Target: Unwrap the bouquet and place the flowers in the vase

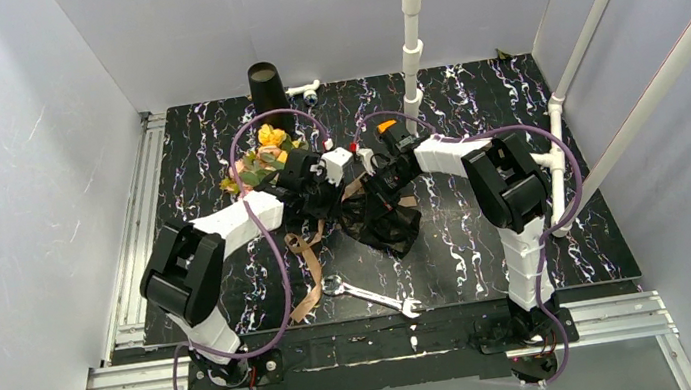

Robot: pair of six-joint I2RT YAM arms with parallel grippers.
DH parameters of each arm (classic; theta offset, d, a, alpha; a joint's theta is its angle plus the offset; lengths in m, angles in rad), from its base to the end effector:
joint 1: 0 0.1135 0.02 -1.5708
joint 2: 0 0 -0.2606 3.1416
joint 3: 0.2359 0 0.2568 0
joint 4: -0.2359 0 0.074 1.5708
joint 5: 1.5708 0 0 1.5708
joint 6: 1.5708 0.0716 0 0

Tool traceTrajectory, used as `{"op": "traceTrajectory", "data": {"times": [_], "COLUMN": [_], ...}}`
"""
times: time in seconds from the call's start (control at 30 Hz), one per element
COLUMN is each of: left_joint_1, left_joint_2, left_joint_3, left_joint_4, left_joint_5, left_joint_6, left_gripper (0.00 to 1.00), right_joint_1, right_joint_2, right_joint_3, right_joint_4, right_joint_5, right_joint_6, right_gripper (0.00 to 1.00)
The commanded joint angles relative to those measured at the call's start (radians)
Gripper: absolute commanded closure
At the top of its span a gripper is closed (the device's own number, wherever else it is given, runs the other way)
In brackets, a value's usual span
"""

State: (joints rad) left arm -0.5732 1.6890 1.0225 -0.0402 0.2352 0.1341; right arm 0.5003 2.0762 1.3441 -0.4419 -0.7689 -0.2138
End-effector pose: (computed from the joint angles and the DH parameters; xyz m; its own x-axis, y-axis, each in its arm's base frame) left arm 0.3214 -0.2273 0.1718 -0.4502 0.4454 -0.7739 0.7432 0.6674 -0.0483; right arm 0.3451 0.2454 0.1036 -0.6677 -0.5388 -0.5137 -0.7390 0.3964 0.5447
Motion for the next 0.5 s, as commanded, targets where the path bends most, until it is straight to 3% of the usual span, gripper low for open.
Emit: {"op": "traceTrajectory", "data": {"times": [0.0,0.13,0.3,0.47], "left_joint_1": [0.01,0.009,0.011,0.057], "left_joint_2": [0.035,0.07,0.092,0.055], "left_joint_3": [0.051,0.071,0.085,0.082], "left_joint_4": [0.018,-0.004,-0.041,-0.067], "left_joint_5": [-0.126,-0.185,-0.221,-0.141], "left_joint_6": [-0.07,-0.087,-0.108,-0.16], "left_gripper": [0.76,0.82,1.0,1.0], "right_joint_1": [0.006,0.007,0.006,0.006], "right_joint_2": [0.02,0.015,0.011,0.015], "right_joint_3": [-0.054,-0.066,-0.08,-0.085], "right_joint_4": [-0.083,-0.078,-0.073,-0.064], "right_joint_5": [0.164,0.164,0.176,0.191], "right_joint_6": [-0.018,-0.015,-0.012,0.002], "right_gripper": [0.99,0.99,0.99,0.99]}}
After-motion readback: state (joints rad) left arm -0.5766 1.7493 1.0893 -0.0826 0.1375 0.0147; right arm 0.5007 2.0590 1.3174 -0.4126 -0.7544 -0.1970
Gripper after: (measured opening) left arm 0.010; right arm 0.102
